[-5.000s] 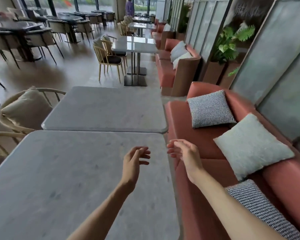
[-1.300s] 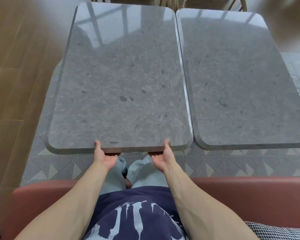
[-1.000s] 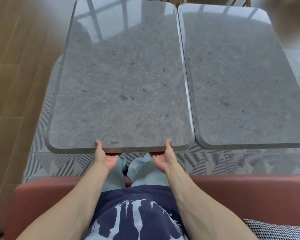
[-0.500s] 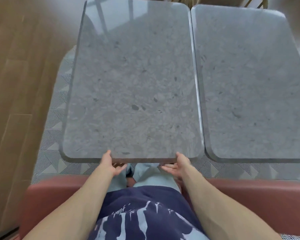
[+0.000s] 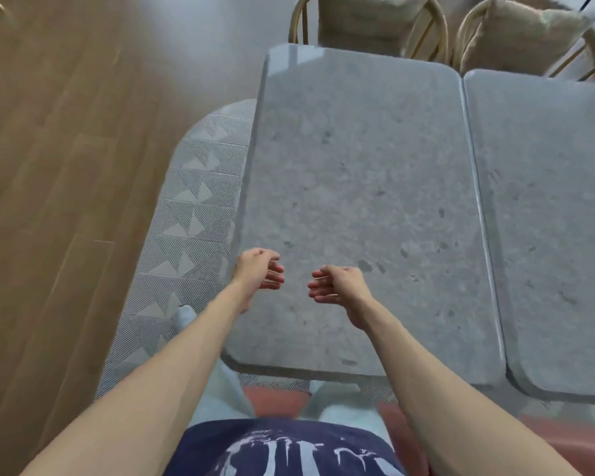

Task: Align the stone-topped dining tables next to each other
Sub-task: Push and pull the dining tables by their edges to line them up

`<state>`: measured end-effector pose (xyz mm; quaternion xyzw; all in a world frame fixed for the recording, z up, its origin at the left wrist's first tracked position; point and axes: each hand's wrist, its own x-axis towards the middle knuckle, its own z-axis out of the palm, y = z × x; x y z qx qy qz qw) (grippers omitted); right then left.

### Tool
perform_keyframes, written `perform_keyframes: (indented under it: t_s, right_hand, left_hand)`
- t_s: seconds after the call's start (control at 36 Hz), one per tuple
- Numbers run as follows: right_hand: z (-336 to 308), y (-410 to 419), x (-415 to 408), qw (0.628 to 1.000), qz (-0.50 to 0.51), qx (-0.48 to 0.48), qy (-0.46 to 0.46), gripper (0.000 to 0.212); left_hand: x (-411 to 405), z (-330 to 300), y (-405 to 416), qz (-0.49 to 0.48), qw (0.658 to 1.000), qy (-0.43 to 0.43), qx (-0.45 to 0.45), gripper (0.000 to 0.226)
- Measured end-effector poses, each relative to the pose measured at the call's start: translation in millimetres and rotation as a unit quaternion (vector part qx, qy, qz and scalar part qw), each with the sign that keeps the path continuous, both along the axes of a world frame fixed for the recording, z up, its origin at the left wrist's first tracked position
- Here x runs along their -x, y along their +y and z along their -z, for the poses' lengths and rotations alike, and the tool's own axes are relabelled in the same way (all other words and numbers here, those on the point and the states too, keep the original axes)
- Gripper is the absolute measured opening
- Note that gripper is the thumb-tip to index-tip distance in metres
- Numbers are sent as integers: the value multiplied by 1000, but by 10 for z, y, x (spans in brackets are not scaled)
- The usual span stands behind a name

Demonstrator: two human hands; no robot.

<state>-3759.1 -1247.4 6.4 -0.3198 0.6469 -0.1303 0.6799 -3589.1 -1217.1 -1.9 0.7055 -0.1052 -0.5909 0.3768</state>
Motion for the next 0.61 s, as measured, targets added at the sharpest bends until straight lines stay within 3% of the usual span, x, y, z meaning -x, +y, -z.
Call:
perform_keyframes:
  t_s: [0.17,0.33,0.47,0.61]
  right_hand:
    - [151,10,-1101,997,56,38,-36,17]
    - [270,12,-2169,968,228,48,-92,21]
    - [38,-208,-3341,961,245,34,-123,20]
    - [-444,-691,-4298,953,227,89,-182,20]
  left_hand:
    - [-1051,188,-87,45,994,51,86,16]
    - [-2627,258,-221,73,984,78,142,25]
    - [-3999,-71,-239,14,987,34,156,26]
    - [-4828,-553,-482,-23,979,17,203,23]
